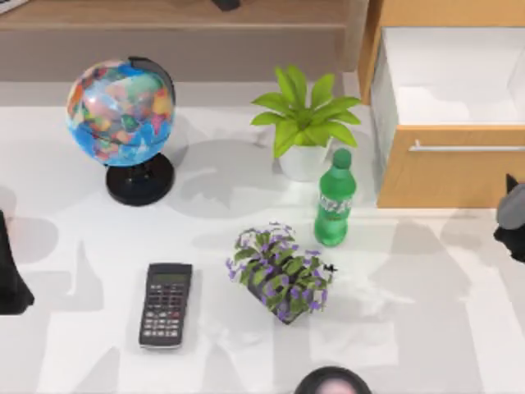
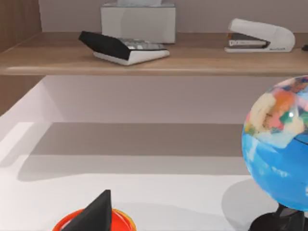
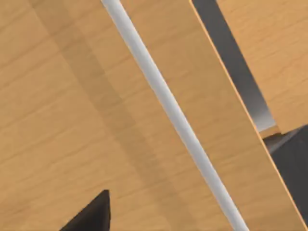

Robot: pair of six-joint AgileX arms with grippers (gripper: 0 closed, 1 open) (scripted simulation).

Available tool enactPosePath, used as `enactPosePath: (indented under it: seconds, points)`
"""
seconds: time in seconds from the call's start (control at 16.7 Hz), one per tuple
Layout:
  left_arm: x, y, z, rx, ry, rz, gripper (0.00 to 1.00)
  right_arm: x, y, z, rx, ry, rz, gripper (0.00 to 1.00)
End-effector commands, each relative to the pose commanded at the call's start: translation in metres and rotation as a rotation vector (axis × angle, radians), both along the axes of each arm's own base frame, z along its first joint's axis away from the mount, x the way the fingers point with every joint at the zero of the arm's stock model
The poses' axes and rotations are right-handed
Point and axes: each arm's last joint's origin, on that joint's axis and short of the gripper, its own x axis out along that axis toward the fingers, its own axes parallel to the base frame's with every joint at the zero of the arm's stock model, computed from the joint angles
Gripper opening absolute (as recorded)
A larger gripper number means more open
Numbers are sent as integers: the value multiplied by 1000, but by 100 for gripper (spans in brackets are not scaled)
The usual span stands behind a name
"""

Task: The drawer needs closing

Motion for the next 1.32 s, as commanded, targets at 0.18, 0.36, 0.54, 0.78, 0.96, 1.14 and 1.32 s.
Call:
enactPosePath:
  seconds: [0.18,0.36,0.54,0.78,0.96,1.14,1.32]
  points:
    - [0,0,0,0,0,0,100,-4,23,-14,-231,-65,-10,100]
    - [0,0,0,0,0,0,100,-7,38,-23,-406,-120,-38,100]
    - [0,0,0,0,0,0,100,-10,48,-27,-506,-155,-61,100]
    - [0,0,0,0,0,0,100,-10,50,-28,-526,-162,-66,100]
    - [0,0,0,0,0,0,100,-9,49,-29,-527,-157,-66,100]
    - [0,0,0,0,0,0,100,2,50,-28,-526,-162,-66,100]
    - [0,0,0,0,0,0,100,14,50,-28,-526,-162,-66,100]
